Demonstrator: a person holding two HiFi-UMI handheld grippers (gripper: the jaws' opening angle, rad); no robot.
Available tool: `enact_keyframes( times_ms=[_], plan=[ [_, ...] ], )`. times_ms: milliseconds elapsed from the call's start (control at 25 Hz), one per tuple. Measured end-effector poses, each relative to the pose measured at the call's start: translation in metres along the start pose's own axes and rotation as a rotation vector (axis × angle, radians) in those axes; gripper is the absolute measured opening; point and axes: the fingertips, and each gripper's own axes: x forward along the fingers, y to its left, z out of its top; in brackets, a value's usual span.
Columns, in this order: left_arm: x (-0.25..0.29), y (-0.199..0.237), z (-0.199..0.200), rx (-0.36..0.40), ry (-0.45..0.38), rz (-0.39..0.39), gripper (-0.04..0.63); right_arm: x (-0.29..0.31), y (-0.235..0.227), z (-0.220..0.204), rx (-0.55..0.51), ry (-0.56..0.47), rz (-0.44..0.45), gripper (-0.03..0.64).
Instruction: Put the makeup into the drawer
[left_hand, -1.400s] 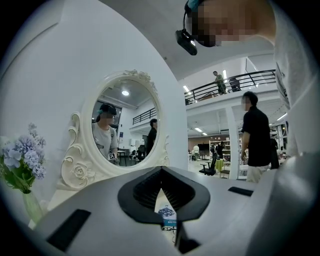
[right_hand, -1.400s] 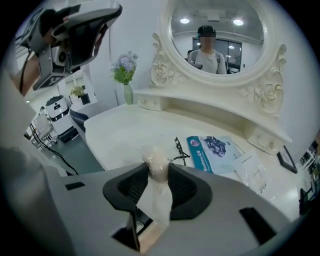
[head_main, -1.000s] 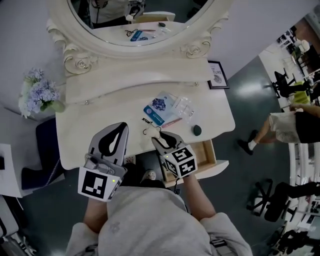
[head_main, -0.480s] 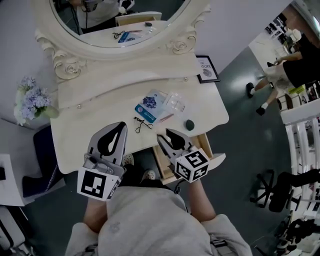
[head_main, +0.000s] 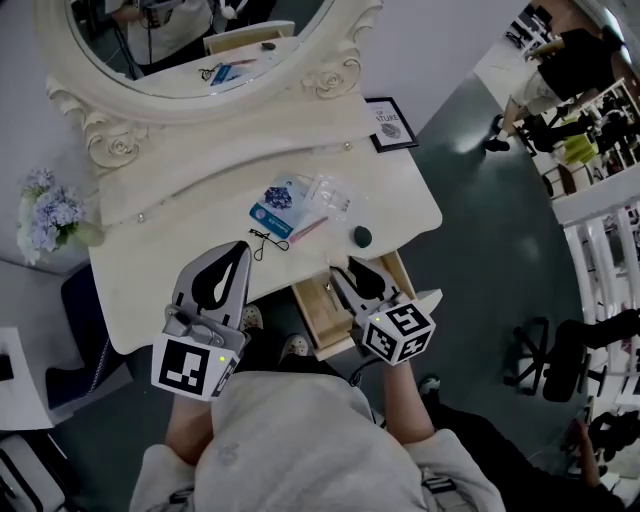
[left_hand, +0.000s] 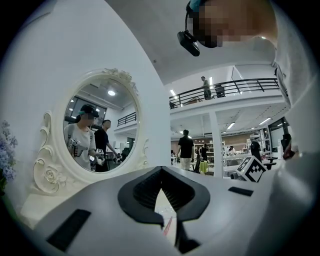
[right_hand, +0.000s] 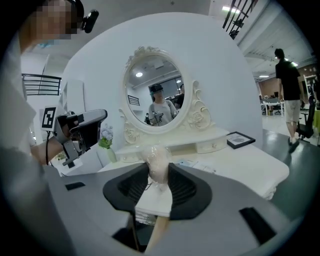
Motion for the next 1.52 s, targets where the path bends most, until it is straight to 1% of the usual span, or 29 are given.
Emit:
enact_keyframes(
  times_ms=[240,400,640,880,1240,1520],
  plan=[
    [0.006,-0.016,0.000,0.000,-0.001,-0.033,0.013,-0.027,-0.023,-0.007,0.034,-0.012,-0.073,0.129],
    [0.009,-0.025,0.001,0.001,-0.004,-0.049,0.014,-0.038,-0.041,-0.020,0.037,0.022,-0.127,0.130],
    [0.012,-0.034,0.001,0.001,-0.005,-0.058,0.014,-0.045,-0.062,-0.057,0.040,0.130,-0.180,0.130],
    [0.013,-0.038,-0.001,-0.002,-0.002,-0.056,0.013,-0.045,-0.078,-0.098,0.037,0.257,-0.206,0.130],
    [0.006,-0.037,0.000,0.007,0.003,-0.033,0.014,-0.036,-0.091,-0.158,0.041,0.442,-0.206,0.130],
    [-0.002,-0.031,-0.001,0.012,0.010,-0.007,0.013,-0.028,-0.097,-0.195,0.046,0.562,-0.204,0.130]
  ],
)
